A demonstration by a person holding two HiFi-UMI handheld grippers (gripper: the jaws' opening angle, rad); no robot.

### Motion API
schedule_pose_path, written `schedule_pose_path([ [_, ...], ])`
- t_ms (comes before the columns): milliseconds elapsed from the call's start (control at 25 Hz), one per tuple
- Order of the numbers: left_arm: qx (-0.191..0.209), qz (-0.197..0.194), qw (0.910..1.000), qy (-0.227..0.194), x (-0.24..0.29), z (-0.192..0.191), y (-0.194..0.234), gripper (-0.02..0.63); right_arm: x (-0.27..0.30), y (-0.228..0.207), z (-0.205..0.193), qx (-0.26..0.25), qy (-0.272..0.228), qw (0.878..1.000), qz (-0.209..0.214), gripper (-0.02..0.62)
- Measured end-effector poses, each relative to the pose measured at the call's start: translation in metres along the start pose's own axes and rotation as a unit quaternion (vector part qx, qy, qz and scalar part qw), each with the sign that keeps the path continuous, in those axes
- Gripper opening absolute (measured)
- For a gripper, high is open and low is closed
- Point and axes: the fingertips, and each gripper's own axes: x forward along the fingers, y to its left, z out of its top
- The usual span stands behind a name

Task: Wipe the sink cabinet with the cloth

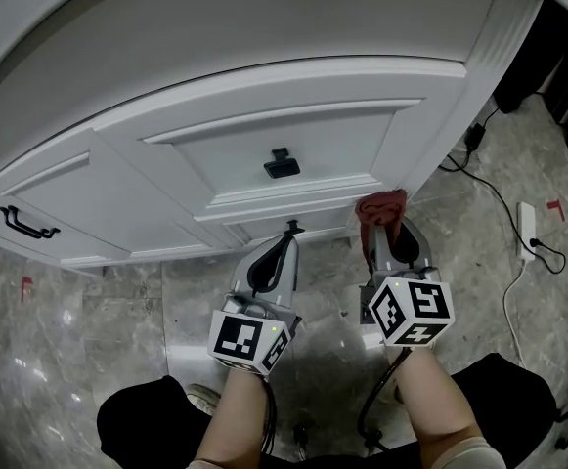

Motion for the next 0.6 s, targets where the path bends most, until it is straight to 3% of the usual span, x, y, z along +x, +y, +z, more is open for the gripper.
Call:
schedule_pose_path([
  [160,-0.002,0.010,0.9999,0.005,-0.009,-0.009,0.009,0.000,-0.003,0.018,-0.013,0.020,0.003,1.000,0.010,0.083],
  [600,-0.004,0.091,0.9959,-0.003,-0.071,0.000,0.078,0.000,0.009,0.167,-0.078,0.022,0.045,0.986,0.160,0.083],
])
